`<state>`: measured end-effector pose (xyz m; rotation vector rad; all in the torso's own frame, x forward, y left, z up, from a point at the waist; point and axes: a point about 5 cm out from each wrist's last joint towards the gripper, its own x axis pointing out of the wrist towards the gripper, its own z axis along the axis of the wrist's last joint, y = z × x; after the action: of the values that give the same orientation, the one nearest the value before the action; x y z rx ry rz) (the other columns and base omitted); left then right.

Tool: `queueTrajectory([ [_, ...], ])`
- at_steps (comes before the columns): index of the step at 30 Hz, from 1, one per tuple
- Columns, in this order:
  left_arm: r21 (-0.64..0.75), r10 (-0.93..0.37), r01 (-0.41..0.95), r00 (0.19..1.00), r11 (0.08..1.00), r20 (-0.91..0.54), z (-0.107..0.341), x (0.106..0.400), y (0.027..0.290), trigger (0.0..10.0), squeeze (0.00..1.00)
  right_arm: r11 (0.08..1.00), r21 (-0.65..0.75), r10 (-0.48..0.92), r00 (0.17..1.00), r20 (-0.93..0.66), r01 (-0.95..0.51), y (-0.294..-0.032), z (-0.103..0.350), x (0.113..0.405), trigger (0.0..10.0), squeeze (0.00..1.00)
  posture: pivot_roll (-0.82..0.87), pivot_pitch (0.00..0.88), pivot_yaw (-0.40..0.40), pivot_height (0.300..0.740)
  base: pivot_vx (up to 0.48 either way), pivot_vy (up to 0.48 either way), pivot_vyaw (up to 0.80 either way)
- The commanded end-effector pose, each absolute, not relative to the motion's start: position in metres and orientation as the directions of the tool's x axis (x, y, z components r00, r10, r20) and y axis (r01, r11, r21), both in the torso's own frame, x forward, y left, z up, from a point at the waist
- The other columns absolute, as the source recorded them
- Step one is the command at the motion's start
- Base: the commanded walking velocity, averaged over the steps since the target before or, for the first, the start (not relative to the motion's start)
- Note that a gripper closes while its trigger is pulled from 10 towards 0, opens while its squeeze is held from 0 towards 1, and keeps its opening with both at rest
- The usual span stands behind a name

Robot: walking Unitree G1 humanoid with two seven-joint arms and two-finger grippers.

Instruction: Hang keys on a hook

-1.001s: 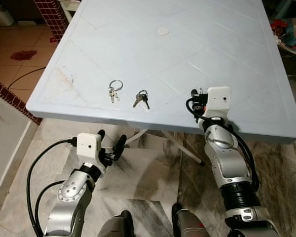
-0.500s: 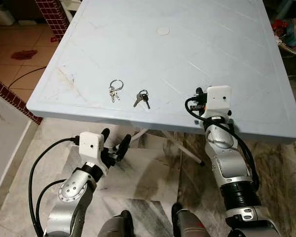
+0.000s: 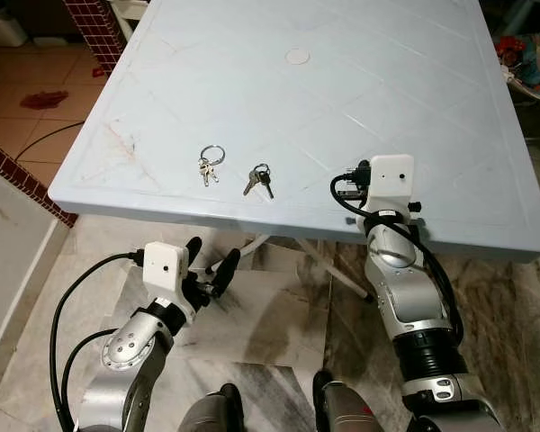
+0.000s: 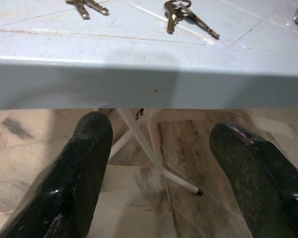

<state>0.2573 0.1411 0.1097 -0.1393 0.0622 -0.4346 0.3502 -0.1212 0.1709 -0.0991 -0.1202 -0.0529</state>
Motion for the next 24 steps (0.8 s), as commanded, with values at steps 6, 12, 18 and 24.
queueTrajectory([
  [6,-0.144,-0.433,0.426,0.901,0.893,-0.016,0.116,0.26,0.14,10.0,0.0,0.995,-0.072,-0.066,0.99,0.128,0.076,-0.119,0.17,0.346,0.0,0.0,0.03,0.283,0.089,0.74,0.0,0.0,0.0],
  [12,-0.142,-0.419,0.416,0.908,0.898,0.01,0.123,0.263,0.139,10.0,0.0,0.989,-0.105,-0.077,0.972,0.224,0.103,-0.122,0.185,0.345,0.0,0.0,0.03,0.278,0.091,0.74,0.0,0.0,0.0],
  [18,-0.18,-0.528,0.538,0.843,0.824,0.103,0.153,0.264,0.12,10.0,0.0,0.986,-0.124,-0.072,0.963,0.26,0.107,-0.121,0.189,0.344,0.0,0.0,0.03,0.271,0.094,0.74,0.0,0.0,0.0],
  [24,-0.185,-0.634,0.649,0.76,0.738,0.14,0.171,0.261,0.102,10.0,0.0,0.982,-0.161,-0.052,0.955,0.293,0.103,-0.119,0.191,0.341,0.0,0.0,0.02,0.27,0.092,0.74,0.0,0.0,0.0],
])
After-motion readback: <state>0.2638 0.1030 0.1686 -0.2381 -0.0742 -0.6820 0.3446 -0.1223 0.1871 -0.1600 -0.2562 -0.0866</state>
